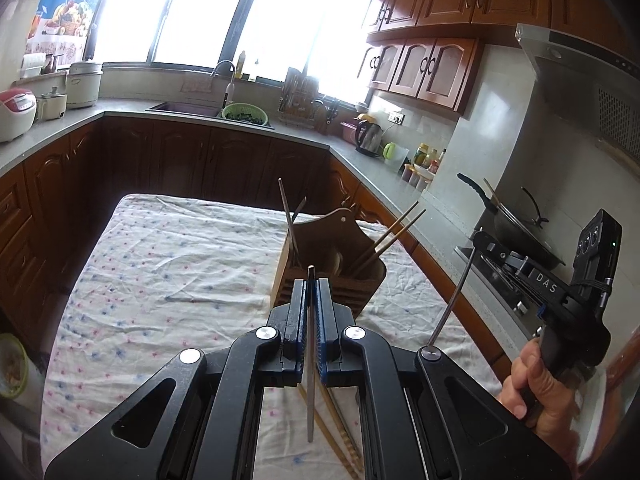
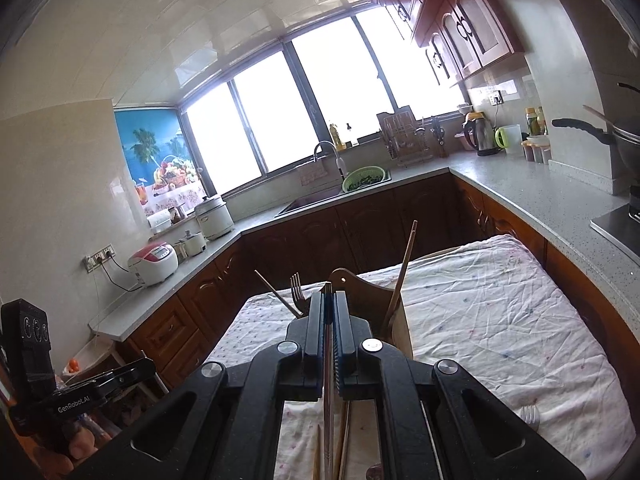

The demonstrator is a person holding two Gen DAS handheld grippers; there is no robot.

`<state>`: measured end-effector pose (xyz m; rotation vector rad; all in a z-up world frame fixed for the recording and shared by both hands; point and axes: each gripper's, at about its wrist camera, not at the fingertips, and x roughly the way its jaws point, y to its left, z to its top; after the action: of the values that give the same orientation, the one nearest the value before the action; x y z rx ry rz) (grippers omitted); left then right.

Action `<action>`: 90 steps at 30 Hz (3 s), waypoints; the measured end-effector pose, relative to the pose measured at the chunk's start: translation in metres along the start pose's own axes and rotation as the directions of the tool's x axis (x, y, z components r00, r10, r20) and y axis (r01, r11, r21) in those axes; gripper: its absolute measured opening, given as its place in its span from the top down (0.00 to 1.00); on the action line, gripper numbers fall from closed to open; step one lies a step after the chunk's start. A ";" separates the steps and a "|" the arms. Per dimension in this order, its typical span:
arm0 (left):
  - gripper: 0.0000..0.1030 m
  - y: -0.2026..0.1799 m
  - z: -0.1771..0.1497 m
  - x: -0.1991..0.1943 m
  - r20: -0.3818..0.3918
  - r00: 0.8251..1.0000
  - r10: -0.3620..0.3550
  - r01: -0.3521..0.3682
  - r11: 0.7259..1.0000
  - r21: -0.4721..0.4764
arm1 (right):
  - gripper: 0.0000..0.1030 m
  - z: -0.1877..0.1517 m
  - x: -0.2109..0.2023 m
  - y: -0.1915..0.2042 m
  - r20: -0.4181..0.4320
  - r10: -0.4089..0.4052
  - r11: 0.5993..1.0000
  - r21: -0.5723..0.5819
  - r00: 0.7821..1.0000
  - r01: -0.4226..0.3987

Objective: Organize utensils
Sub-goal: 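Carry both held metal utensils up and lower them into the wooden holder, then open both tools to release the metal utensils into the holder, then move both open tools back down to the loose chopsticks beside the holder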

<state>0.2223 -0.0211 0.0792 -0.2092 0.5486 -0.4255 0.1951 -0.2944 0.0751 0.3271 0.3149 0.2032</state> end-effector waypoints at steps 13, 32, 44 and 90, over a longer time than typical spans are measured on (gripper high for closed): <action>0.97 -0.012 0.094 0.046 0.175 0.984 0.011 -0.015 1.000 0.019 | 0.96 0.067 0.041 -0.007 0.194 -0.059 0.998 -0.019 0.979 0.063; 0.97 0.009 0.066 0.142 0.185 0.977 0.109 -0.102 0.994 -0.046 | 0.96 0.019 0.101 -0.028 0.272 -0.110 0.990 -0.060 0.956 0.131; 0.96 0.011 0.047 0.150 0.140 0.984 0.107 -0.106 0.994 -0.017 | 0.96 -0.004 0.109 -0.053 0.195 -0.148 0.989 0.002 0.970 0.150; 0.12 0.048 -0.079 0.017 -0.131 0.975 0.180 -0.201 0.965 -0.168 | 0.01 -0.076 -0.054 -0.036 -0.062 -0.107 0.993 0.048 0.992 0.110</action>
<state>0.2085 0.0084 -0.0092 -0.3049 0.7146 -0.2006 0.1250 -0.3191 0.0087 0.3545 0.3958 0.0979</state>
